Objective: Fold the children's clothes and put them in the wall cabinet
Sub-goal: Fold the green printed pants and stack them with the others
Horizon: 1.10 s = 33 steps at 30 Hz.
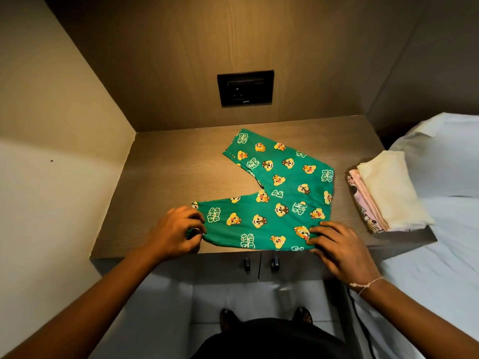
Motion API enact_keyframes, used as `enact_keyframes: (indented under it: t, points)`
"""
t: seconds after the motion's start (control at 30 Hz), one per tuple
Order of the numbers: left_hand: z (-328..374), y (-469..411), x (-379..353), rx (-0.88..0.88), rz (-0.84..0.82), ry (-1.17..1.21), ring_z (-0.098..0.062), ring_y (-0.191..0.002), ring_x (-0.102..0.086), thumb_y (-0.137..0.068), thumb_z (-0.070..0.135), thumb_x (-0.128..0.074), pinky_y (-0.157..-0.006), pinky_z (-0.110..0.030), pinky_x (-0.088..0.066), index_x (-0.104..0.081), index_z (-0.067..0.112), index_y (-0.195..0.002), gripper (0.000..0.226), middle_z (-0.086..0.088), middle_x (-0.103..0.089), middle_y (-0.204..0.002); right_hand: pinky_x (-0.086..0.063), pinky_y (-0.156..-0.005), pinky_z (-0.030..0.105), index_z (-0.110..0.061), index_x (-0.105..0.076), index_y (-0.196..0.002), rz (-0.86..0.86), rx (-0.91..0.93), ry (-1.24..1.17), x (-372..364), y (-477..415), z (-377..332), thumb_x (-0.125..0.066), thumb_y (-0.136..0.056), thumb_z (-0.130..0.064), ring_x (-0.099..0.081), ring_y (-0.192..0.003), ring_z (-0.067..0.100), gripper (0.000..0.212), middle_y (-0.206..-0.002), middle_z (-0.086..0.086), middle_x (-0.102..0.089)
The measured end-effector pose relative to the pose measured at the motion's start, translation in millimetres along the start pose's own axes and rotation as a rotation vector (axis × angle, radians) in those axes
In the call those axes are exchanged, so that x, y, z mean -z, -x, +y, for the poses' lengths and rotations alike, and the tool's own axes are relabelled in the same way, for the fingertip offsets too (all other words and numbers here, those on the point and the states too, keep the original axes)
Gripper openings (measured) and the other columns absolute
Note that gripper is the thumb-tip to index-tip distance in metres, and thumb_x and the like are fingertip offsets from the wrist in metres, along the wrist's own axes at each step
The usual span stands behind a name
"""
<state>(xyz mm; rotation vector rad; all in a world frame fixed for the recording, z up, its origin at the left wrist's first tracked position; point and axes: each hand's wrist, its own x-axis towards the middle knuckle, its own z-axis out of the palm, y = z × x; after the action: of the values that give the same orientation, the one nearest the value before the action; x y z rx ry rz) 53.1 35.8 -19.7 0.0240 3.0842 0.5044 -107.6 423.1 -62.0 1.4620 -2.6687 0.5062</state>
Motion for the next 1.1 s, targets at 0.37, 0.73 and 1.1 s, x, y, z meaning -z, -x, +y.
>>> enact_keyframes:
  t: [0.37,0.73,1.1]
  points:
    - [19,-51,46,0.297,0.174,0.684,-0.011,-0.085,-0.064,-0.092,0.007,-0.059,-0.073,-0.025,-0.053,-0.063,0.024,-0.093,0.017,0.001,-0.066,-0.092,-0.052,-0.056,0.030,-0.034,-0.063,-0.094,0.180,-0.428,-0.414,29,-5,-21,-0.067,-0.083,-0.039,-0.063,-0.069,0.003,0.012,-0.084,-0.015,-0.070]
    - [28,-233,49,0.491,0.233,0.529,-0.026,-0.084,-0.059,-0.078,0.023,-0.078,-0.071,-0.033,-0.047,-0.064,0.017,-0.102,0.028,-0.009,-0.064,-0.090,-0.049,-0.065,0.030,-0.029,-0.069,-0.110,0.167,-0.737,-0.004,44,-76,12,-0.063,-0.088,-0.041,-0.066,-0.083,0.028,0.027,-0.095,0.005,-0.073]
    - [79,-171,-50,0.374,-0.022,-0.047,-0.030,-0.148,-0.011,-0.091,0.066,-0.032,-0.117,-0.053,-0.009,-0.023,0.020,-0.151,0.076,-0.008,-0.022,-0.160,-0.045,-0.100,0.035,-0.030,-0.051,-0.135,-0.090,-0.450,0.041,35,-83,27,-0.053,-0.092,-0.044,-0.048,-0.122,0.017,0.045,-0.136,-0.004,-0.054]
